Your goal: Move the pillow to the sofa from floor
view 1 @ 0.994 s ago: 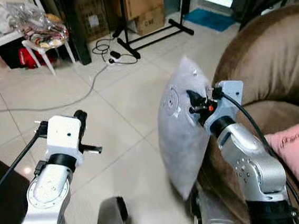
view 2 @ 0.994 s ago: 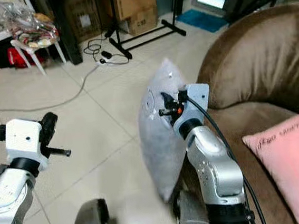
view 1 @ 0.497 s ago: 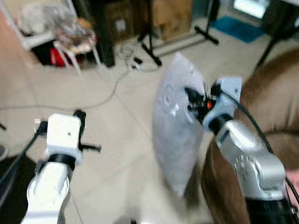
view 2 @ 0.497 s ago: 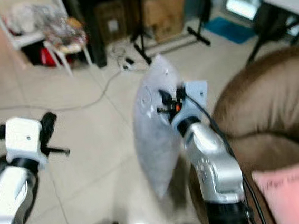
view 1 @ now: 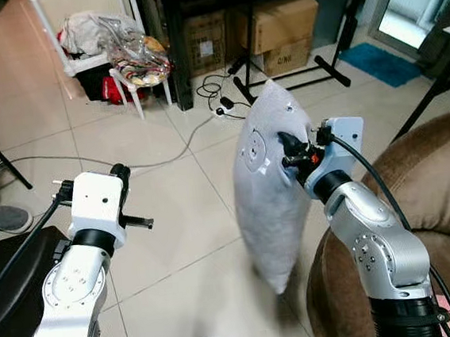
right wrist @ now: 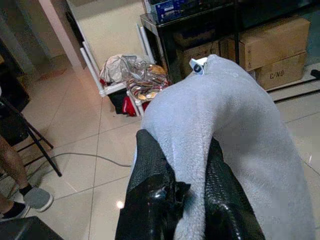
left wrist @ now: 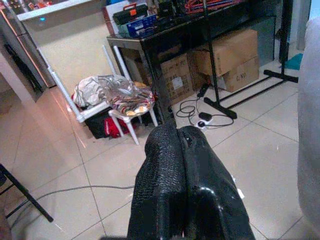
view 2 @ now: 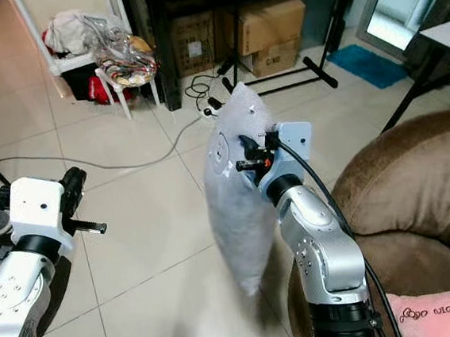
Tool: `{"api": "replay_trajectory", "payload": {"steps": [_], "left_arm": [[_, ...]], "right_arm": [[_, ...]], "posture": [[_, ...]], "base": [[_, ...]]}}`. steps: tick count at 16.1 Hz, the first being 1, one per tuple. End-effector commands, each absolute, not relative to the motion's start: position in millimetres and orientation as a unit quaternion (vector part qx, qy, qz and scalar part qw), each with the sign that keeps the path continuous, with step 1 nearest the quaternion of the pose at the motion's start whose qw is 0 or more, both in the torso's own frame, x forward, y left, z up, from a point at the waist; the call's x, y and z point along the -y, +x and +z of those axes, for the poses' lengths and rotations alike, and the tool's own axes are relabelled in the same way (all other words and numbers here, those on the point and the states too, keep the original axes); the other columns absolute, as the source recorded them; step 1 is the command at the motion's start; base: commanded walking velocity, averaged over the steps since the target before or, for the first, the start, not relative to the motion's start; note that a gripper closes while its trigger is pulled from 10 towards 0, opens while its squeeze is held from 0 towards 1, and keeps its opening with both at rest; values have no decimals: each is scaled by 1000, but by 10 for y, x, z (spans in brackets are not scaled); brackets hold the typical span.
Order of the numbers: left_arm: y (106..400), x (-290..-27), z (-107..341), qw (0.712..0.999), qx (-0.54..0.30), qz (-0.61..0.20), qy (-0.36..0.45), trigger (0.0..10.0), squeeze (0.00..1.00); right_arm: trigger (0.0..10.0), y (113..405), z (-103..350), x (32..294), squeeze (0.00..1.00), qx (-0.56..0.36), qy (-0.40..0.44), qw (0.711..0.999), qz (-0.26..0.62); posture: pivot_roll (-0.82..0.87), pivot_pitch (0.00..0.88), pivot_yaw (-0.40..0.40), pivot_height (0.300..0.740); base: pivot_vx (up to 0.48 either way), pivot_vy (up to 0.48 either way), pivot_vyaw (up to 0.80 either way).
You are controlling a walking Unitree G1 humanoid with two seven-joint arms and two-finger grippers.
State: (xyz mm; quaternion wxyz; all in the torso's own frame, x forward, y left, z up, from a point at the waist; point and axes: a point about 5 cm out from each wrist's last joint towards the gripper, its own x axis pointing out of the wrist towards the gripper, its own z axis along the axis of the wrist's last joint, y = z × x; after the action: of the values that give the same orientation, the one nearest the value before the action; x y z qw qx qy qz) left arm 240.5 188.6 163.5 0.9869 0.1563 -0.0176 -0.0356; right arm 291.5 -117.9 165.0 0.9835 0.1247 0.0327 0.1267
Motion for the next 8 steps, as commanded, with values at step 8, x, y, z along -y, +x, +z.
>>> {"api": "replay_trajectory", "payload": {"steps": [8], "left_arm": [[2388, -1871, 1643, 989, 27, -41, 142, 10000, 0]], "right_arm": [[10000, 2906, 1778, 1109, 0, -6, 114, 982, 152]], "posture": [[1, 0, -34, 740]], "base": [[0, 0, 0]]}}
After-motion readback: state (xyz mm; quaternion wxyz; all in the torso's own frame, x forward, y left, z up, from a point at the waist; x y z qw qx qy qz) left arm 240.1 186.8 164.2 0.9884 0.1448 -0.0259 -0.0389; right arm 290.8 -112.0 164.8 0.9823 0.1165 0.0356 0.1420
